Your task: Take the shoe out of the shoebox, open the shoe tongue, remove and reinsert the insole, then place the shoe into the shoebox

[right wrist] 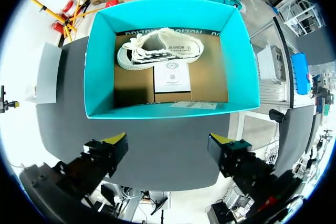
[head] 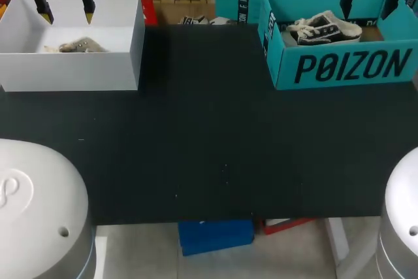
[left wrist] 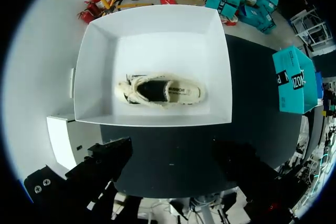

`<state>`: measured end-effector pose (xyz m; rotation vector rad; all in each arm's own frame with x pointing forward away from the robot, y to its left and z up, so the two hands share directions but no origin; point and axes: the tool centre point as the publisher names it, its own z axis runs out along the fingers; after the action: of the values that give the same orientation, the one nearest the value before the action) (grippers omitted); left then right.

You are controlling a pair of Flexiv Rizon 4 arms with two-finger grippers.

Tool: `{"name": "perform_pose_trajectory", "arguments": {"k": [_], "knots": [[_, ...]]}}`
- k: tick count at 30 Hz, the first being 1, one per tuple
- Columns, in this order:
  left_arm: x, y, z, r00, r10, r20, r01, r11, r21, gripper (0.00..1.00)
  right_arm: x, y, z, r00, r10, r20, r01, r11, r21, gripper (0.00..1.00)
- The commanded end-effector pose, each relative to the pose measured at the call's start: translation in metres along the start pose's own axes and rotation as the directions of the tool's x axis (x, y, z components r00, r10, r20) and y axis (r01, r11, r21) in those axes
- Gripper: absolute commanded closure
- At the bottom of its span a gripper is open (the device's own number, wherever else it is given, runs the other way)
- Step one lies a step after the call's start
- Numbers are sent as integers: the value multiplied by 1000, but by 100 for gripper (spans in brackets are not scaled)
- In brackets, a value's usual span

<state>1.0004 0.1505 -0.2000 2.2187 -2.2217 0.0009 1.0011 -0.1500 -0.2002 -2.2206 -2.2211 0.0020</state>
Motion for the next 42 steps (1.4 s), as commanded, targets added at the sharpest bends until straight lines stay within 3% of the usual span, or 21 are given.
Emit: {"name": "perform_pose_trajectory", "arguments": {"k": [1, 6, 12, 14, 17, 20, 24, 31, 32, 42], "knots": [[0, 0, 0, 1000, 0, 0, 0, 1000, 0, 0, 0, 3, -2, 997, -72, -14, 72, 997, -11, 0], [0, 0, 0, 1000, 0, 0, 0, 1000, 0, 0, -3, 8, -11, 943, -332, 17, 333, 943, -20, 0], [0, 0, 0, 1000, 0, 0, 0, 1000, 0, 0, -9, 12, -17, 747, -660, 82, 664, 747, -30, 0], [0, 0, 0, 1000, 0, 0, 0, 1000, 0, 0, -11, 14, -19, 645, -757, 107, 763, 646, -32, 0], [0, 0, 0, 1000, 0, 0, 0, 1000, 0, 0, -15, 15, -16, 450, -874, 181, 883, 466, 55, 0], [0, 0, 0, 1000, 0, 0, 0, 1000, 0, 0, -20, 19, -13, 302, -928, 217, 943, 325, 78, 0], [0, 0, 0, 1000, 0, 0, 0, 1000, 0, 0, -24, 22, -13, 60, -981, 187, 987, 86, 134, 0], [0, 0, 0, 1000, 0, 0, 0, 1000, 0, 0, -27, 29, -21, -173, -979, 111, 977, -157, 142, 0], [0, 0, 0, 1000, 0, 0, 0, 1000, 0, 0, -27, 29, -22, -192, -976, 101, 974, -177, 143, 0], [0, 0, 0, 1000, 0, 0, 0, 1000, 0, 0, -27, 29, -22, -192, -976, 101, 974, -177, 143, 0]]}}
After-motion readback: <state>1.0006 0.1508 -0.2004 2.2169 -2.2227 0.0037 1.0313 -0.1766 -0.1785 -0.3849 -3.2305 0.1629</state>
